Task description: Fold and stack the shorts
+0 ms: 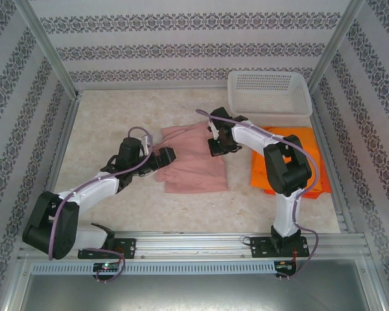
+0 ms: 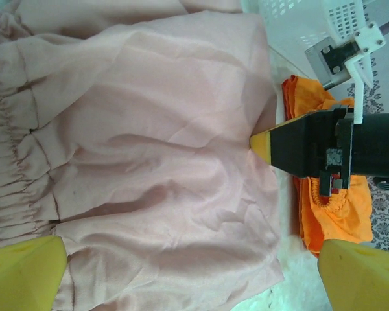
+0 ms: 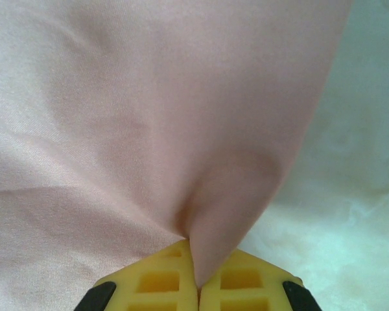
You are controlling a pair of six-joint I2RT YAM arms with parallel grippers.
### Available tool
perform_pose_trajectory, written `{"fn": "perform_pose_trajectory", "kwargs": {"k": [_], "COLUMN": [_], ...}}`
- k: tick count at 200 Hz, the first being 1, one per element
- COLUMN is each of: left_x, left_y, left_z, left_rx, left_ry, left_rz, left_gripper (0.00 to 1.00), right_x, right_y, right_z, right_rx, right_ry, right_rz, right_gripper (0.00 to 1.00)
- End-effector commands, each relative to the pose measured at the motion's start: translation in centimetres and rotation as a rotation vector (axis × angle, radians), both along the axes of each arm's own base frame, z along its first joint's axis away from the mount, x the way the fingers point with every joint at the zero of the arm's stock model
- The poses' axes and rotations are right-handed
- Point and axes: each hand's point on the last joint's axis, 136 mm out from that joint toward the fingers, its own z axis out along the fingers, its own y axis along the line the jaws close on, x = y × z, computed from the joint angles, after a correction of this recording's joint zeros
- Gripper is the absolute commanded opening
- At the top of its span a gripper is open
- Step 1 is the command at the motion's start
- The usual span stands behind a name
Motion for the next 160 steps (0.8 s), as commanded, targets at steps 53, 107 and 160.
{"fn": "perform_pose_trajectory", "kwargs": {"k": [53, 107, 160], "left_x": [3.6, 6.5, 8.6], "left_y": [-0.1, -0.3, -0.8], "left_z": [1.9, 2.0, -1.0], "left_rx": [0.033, -0.025, -0.027], "left_ry": [-0.046, -0.035, 0.016], "left_rz": [0.010, 0.008, 0.001], "left_gripper": [1.00, 1.00, 1.00], "right_x": [-0.9, -0.4, -3.1], "right_y": [0.4, -0.6, 4.3], "right_z": [0.0, 4.5, 8.6], "right_rx": [0.026, 0.069, 0.286], "right_ry": [0.022, -0.079, -0.082], "right_rz": [0.008, -0.033, 0.001], "right_gripper": [0.07, 0.65, 0.72]}}
